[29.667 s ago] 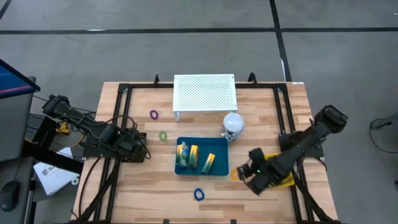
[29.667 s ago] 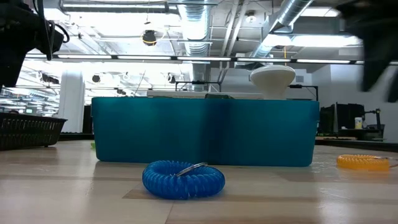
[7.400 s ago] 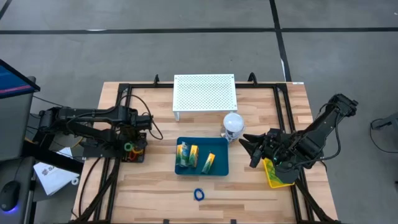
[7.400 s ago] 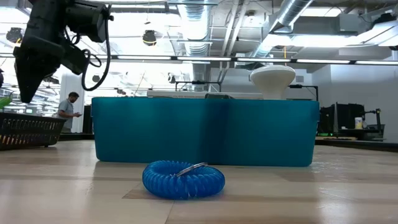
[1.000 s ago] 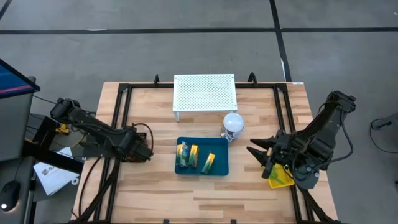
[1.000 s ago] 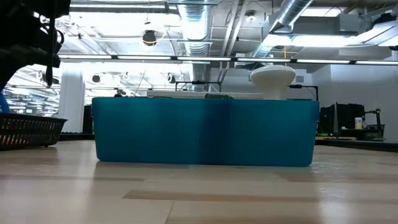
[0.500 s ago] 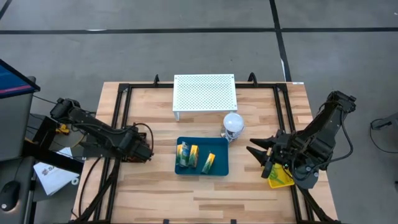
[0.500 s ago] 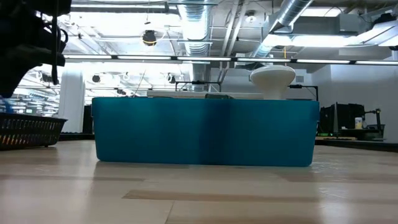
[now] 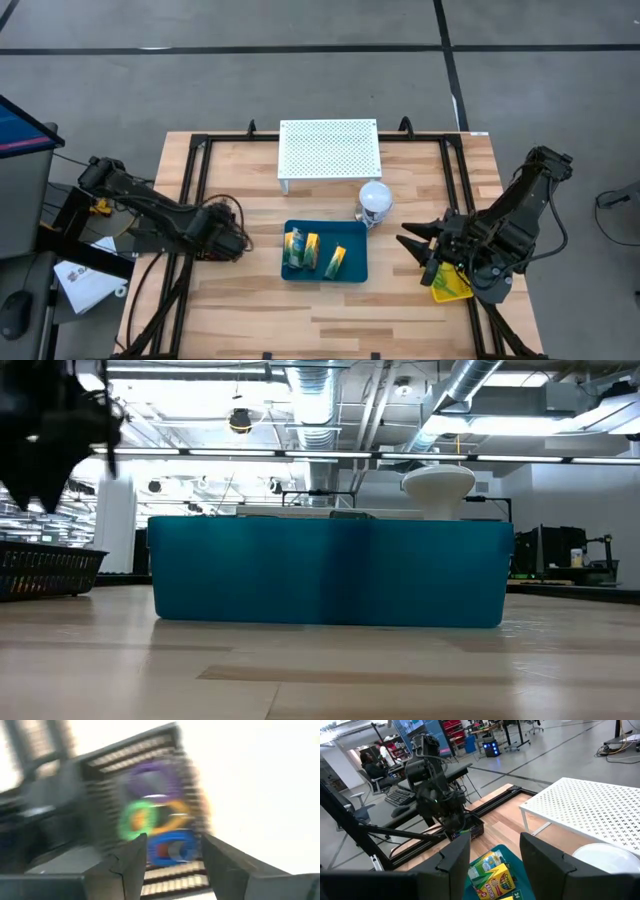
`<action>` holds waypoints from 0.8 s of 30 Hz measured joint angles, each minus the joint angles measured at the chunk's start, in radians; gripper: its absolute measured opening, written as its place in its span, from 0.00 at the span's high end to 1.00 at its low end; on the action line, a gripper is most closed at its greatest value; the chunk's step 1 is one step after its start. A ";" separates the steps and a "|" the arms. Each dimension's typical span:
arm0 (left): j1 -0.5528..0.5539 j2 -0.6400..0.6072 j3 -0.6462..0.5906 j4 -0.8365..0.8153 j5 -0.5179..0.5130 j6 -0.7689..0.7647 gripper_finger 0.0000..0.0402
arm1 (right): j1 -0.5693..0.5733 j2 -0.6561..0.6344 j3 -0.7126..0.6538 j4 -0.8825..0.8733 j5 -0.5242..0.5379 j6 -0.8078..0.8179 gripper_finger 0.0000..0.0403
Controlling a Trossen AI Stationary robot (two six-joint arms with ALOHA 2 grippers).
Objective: Pick & Place Office Desk Supplies
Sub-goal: Put the blue bin with crayon boxes on the shelf
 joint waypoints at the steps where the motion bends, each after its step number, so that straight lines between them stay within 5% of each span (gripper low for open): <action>1: 0.000 -0.014 0.002 0.051 -0.018 0.045 0.55 | -0.001 0.000 0.000 -0.001 0.000 0.005 0.58; 11: 0.000 -0.069 0.004 0.706 -0.116 0.438 0.61 | -0.018 0.000 0.000 -0.073 -0.048 0.106 0.58; 20: -0.059 0.147 0.037 1.205 -0.049 0.868 0.64 | -0.006 0.000 0.000 -0.069 -0.049 0.106 0.58; 24: -0.084 0.249 0.168 1.218 -0.044 1.123 0.64 | 0.012 -0.001 0.000 -0.069 -0.049 0.108 0.58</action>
